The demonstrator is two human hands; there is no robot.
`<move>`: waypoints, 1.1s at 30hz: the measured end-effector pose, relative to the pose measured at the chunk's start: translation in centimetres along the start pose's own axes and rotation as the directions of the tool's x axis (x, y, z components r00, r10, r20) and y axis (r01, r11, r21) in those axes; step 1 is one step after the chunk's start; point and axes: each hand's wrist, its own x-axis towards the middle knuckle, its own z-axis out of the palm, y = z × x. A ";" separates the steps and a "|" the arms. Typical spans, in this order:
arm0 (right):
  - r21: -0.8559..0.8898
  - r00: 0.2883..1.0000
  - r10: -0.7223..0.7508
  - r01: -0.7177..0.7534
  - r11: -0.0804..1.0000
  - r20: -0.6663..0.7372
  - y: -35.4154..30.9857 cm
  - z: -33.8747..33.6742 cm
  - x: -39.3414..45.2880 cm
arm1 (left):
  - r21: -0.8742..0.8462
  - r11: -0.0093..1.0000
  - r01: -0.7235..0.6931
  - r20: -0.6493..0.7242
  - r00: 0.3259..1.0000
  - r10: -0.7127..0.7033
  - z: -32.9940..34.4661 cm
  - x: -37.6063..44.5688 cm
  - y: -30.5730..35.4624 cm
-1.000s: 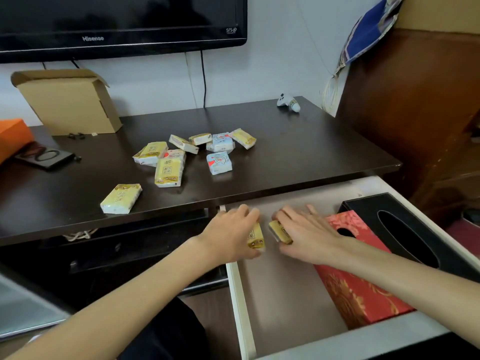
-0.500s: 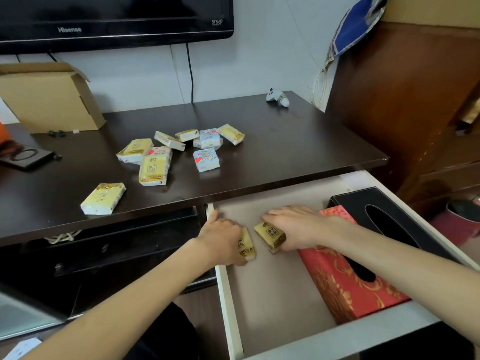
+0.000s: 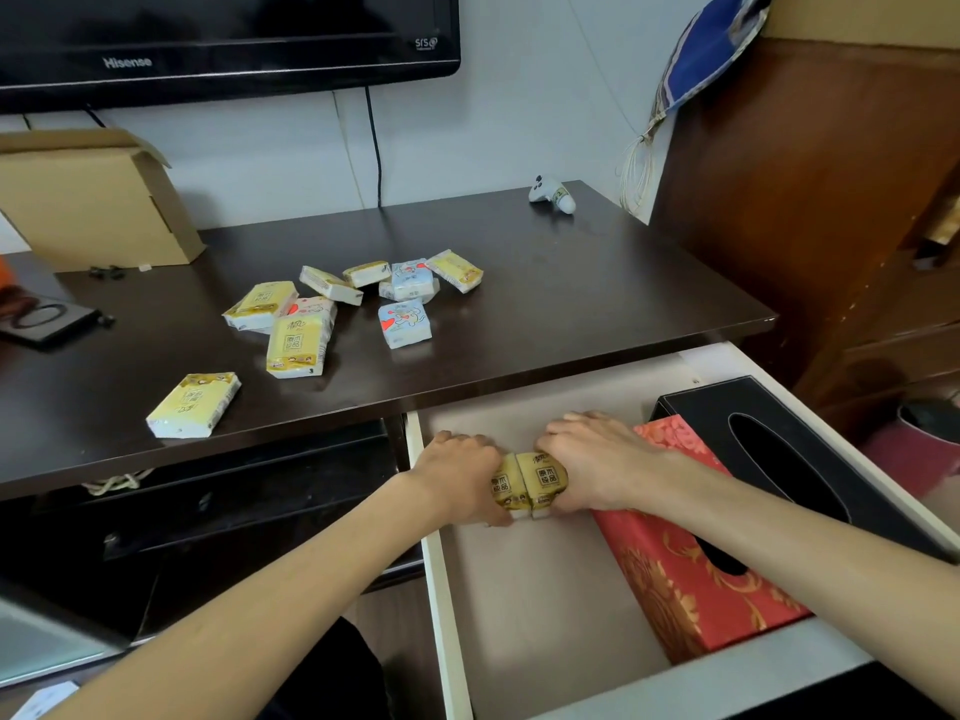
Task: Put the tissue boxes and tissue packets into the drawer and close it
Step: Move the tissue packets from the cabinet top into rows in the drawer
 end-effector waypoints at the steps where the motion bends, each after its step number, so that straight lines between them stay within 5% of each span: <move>1: 0.002 1.000 0.000 0.000 1.000 -0.006 0.0 0.0 0.0 | 0.001 1.000 0.000 -0.003 1.000 0.000 0.0 0.0 0.1; 16: 0.031 0.999 0.029 -0.030 0.999 0.019 -0.3 -0.8 0.0 | -0.005 1.000 0.026 0.022 0.999 -0.026 -1.0 -0.9 0.5; 25: 0.571 0.943 0.206 -0.021 0.820 -0.262 -0.9 -8.4 2.4 | -0.186 0.973 0.133 -0.250 0.952 -0.178 -8.3 -6.5 -7.8; 30: 0.630 0.919 0.225 0.031 0.776 -0.323 -2.1 -11.7 7.9 | -0.286 0.912 0.294 -0.336 0.861 -0.383 -10.7 -7.5 -14.2; 33: 0.547 0.920 0.234 -0.025 0.837 -0.315 -1.6 -13.0 11.6 | -0.311 0.904 0.295 -0.357 0.845 -0.398 -11.3 -5.5 -15.9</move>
